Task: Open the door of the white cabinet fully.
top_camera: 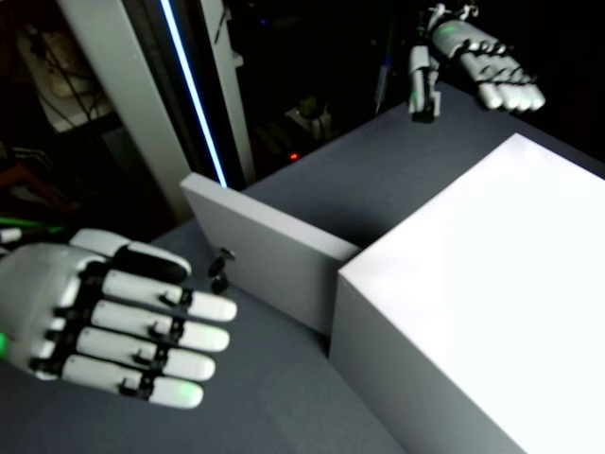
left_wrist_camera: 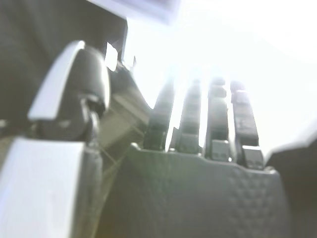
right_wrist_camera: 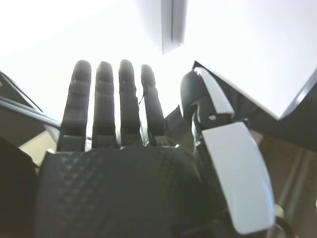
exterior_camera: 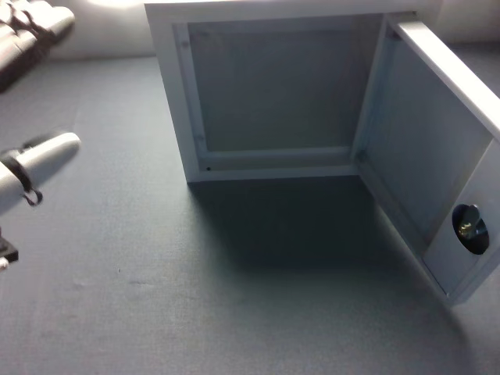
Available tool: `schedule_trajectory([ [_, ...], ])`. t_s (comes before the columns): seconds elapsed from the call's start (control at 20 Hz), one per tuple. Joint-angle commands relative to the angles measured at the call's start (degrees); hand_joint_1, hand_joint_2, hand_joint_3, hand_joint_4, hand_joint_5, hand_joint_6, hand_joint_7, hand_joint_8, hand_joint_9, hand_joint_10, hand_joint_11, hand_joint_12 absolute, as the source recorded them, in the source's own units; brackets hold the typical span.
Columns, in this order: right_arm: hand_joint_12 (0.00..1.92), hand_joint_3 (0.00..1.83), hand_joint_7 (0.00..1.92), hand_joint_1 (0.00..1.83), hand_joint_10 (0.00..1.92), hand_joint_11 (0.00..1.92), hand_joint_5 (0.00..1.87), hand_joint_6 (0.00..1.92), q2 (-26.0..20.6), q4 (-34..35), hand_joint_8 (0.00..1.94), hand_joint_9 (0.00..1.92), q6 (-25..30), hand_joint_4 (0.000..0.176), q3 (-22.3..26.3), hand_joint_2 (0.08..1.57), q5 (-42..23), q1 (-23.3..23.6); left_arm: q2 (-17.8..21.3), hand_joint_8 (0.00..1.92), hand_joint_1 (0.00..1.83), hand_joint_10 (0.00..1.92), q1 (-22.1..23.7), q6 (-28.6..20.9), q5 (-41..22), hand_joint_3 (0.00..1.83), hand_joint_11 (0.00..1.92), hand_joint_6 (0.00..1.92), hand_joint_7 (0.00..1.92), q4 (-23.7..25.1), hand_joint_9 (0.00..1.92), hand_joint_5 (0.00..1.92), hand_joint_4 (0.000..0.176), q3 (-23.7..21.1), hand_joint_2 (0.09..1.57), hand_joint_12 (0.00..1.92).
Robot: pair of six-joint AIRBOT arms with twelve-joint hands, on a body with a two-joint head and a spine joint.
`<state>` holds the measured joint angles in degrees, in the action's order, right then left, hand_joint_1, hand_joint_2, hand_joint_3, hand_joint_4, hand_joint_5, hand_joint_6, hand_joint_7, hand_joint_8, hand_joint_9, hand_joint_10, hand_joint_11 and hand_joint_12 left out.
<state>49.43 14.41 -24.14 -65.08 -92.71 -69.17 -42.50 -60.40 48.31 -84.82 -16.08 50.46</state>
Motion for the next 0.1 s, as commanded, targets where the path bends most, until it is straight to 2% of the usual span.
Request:
schedule_trajectory([
  [0.0, 0.07, 0.0, 0.37, 0.77, 0.01, 0.27, 0.36, 0.0, -0.38, 1.73, 0.0, 0.32, 0.43, 0.0, 0.12, 1.46, -8.28, 0.25, -0.29, 0.0, 0.34, 0.0, 0.15, -1.1, -8.5, 0.0, 0.03, 0.0, 0.02, -0.05, 0.02, 0.02, 0.0, 0.41, 1.35, 0.02],
  [0.05, 0.06, 0.0, 0.32, 0.81, 0.0, 0.25, 0.33, 0.0, -0.4, 1.46, 0.0, 0.29, 0.33, 0.0, 0.2, 1.46, -8.28, 0.3, -0.65, 0.0, 0.26, 0.0, 0.09, -2.29, -9.52, 0.0, 0.01, 0.0, 0.02, -0.43, 0.02, 0.0, 0.0, 0.83, 1.31, 0.01],
])
